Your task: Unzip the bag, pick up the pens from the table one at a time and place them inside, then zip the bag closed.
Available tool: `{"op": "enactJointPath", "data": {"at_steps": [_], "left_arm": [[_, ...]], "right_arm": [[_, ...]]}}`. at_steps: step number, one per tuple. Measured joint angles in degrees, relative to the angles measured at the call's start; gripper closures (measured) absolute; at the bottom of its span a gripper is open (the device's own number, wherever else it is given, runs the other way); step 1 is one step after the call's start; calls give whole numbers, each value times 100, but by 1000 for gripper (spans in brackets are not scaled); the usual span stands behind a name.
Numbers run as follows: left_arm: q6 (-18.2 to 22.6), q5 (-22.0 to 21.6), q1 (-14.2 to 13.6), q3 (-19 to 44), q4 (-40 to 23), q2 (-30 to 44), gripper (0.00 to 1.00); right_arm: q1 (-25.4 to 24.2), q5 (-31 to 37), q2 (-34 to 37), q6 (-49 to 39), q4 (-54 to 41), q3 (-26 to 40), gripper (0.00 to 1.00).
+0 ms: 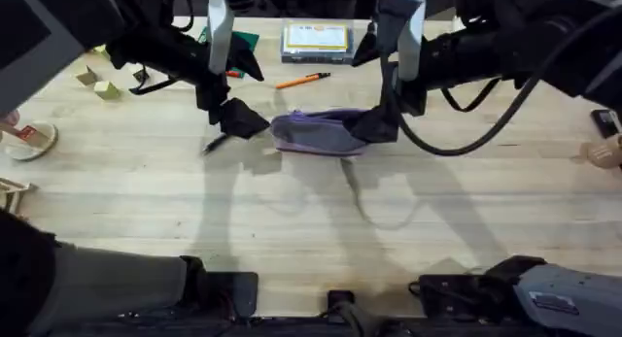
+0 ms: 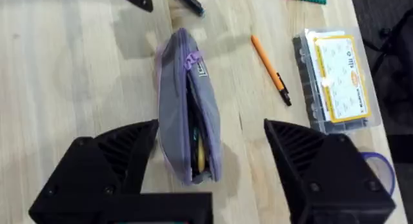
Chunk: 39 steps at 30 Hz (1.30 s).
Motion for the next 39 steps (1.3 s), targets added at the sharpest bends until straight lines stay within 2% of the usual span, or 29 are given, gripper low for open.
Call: {"op": "enactJointPath", "data": {"at_steps": [9, 10, 14, 17, 18, 19, 31, 39], "left_arm": [[0, -1, 0, 0, 0, 0, 7], [0, 0, 0, 0, 0, 0, 7], [0, 0, 0, 0, 0, 0, 8], [0, 0, 0, 0, 0, 0, 7], [1, 0, 0, 0, 0, -2, 7], [0, 0, 0, 0, 0, 0, 7], [0, -3, 0, 0, 2, -59, 7], [2, -1, 0, 0, 0, -568, 8]], "right_arm": [[0, -1, 0, -289, -43, 0, 5], [0, -2, 0, -318, -43, 0, 64], [0, -2, -2, -357, -45, 0, 425], [0, -30, 0, -369, -47, 0, 850], [0, -55, 0, -358, -49, 0, 936], [0, -136, 0, -368, -61, 0, 969], [0, -199, 339, -368, -115, 4, 971], [0, -199, 955, -368, -109, 4, 971]]}}
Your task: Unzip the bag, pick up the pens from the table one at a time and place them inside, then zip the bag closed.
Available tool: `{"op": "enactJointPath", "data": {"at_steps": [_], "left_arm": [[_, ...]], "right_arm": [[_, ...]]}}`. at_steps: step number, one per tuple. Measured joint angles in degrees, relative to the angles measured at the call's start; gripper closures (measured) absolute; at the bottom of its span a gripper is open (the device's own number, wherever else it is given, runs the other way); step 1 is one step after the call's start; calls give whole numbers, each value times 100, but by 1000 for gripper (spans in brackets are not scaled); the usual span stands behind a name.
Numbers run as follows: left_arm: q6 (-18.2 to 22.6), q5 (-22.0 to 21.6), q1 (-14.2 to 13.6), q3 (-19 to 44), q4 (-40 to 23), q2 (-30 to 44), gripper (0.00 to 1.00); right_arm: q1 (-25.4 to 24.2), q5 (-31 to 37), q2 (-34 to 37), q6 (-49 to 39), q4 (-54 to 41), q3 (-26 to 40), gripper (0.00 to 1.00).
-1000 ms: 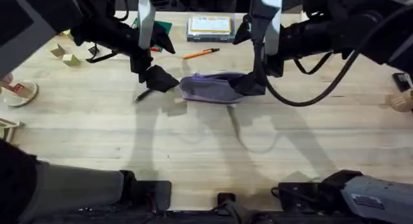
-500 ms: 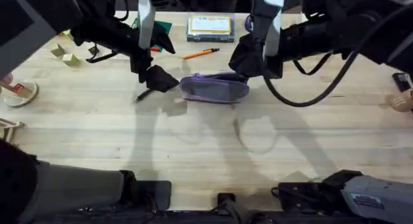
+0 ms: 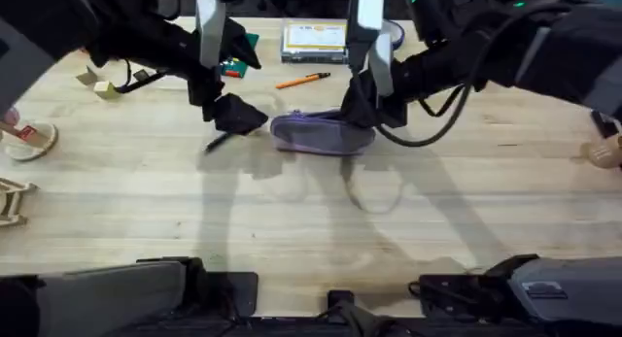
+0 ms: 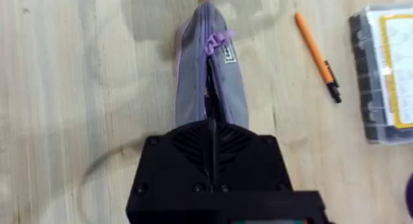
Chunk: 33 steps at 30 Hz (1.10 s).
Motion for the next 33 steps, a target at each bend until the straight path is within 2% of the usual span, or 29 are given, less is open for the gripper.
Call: {"op": "enactJointPath", "data": {"at_steps": [9, 23, 24, 25, 26, 28, 29, 33], "left_arm": [[0, 24, 0, 0, -23, -126, 8], [0, 43, 0, 0, -24, -158, 8], [-2, 43, 0, 0, -24, -158, 8], [0, 43, 0, 0, -24, -156, 8], [0, 43, 0, 0, -24, -158, 8], [0, 43, 0, 0, -24, -155, 8], [-1, 43, 0, 0, -24, -158, 8], [0, 43, 0, 0, -24, -156, 7]], "right_arm": [[0, -2, 522, 0, 469, 4, 971], [107, -192, 1013, 0, 556, 17, 970], [107, -195, 1013, 6, 553, 17, 945], [107, -197, 1014, 7, 553, 17, 869], [109, -199, 1013, 4, 556, 17, 748], [115, -197, 1013, 0, 553, 17, 442], [116, -195, 1013, -12, 556, 17, 47], [114, -195, 1014, -20, 556, 17, 6]]}}
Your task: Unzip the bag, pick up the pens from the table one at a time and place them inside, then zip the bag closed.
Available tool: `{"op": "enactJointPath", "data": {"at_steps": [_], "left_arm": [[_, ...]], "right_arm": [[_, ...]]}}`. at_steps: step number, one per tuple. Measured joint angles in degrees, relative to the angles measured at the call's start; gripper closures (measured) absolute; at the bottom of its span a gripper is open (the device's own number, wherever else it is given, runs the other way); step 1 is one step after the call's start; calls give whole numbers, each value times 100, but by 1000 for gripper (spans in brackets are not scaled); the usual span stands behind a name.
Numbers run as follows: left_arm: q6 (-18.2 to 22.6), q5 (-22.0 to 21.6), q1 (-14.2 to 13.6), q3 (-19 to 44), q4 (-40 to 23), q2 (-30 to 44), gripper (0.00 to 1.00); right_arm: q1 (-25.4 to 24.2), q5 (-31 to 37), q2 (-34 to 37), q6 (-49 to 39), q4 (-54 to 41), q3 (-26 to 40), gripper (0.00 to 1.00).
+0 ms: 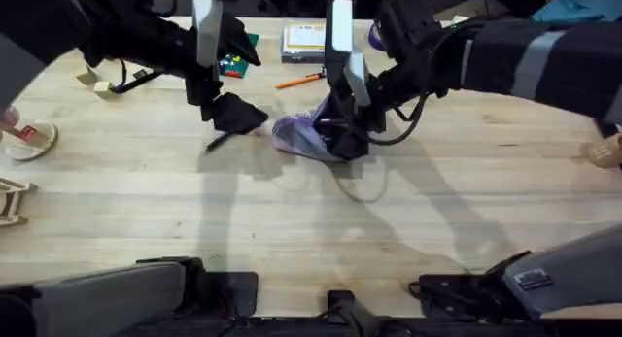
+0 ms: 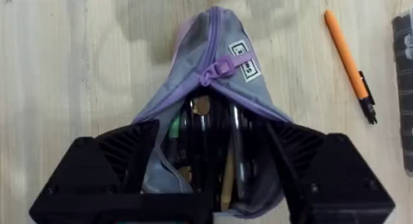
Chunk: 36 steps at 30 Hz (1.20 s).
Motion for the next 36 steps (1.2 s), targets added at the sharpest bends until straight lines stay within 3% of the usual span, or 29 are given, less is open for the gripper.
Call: {"op": "enactJointPath", "data": {"at_steps": [17, 28, 31, 36], "left_arm": [[0, 0, 0, 0, 51, 0, 8], [-5, -183, 0, 0, 87, -2, 8], [-151, -261, 7, 0, 92, 0, 7], [-781, -426, 99, 90, 87, 0, 7]], "right_arm": [[4, 4, -19, 0, 9, 0, 4], [26, -66, -1287, 620, 15, 0, 4], [26, -77, -1571, 918, 13, 0, 4], [26, -87, -2029, 1540, 7, 0, 4]]}}
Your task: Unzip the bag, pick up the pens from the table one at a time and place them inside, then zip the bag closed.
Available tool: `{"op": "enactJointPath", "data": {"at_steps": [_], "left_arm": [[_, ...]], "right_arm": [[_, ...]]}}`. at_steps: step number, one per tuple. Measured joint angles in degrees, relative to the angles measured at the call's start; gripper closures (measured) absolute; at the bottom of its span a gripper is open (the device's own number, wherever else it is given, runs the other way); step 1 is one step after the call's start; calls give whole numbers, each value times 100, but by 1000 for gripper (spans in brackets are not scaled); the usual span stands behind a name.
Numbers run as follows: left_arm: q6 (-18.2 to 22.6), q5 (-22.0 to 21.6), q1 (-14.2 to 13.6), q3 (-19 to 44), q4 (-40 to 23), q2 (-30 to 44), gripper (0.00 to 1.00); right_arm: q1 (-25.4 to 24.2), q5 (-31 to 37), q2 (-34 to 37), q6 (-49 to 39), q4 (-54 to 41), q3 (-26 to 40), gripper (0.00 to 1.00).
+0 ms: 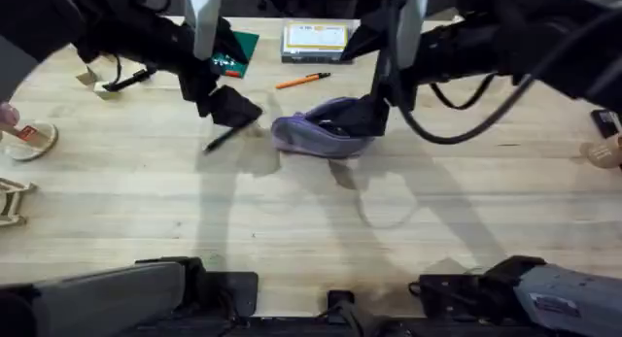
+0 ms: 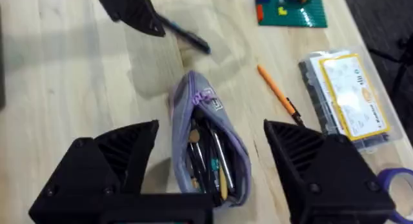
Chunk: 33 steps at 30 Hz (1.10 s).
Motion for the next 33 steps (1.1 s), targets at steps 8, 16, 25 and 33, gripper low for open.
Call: {"op": "enactJointPath", "data": {"at_steps": [8, 16, 25, 33], "left_arm": [[-1186, -645, 67, 335, -20, -1, 7], [-2382, -1383, 67, 341, -48, -1, 8], [-3044, -1794, 67, 341, -282, -1, 7], [-3130, -2275, 65, 341, -183, -1, 7]], "right_arm": [[0, 16, -736, 713, -322, 0, 4], [11, 833, -1369, 1528, -824, 0, 4], [11, 1125, -1698, 1757, -855, 0, 3], [11, 1182, -1697, 1784, -863, 0, 3]]}}
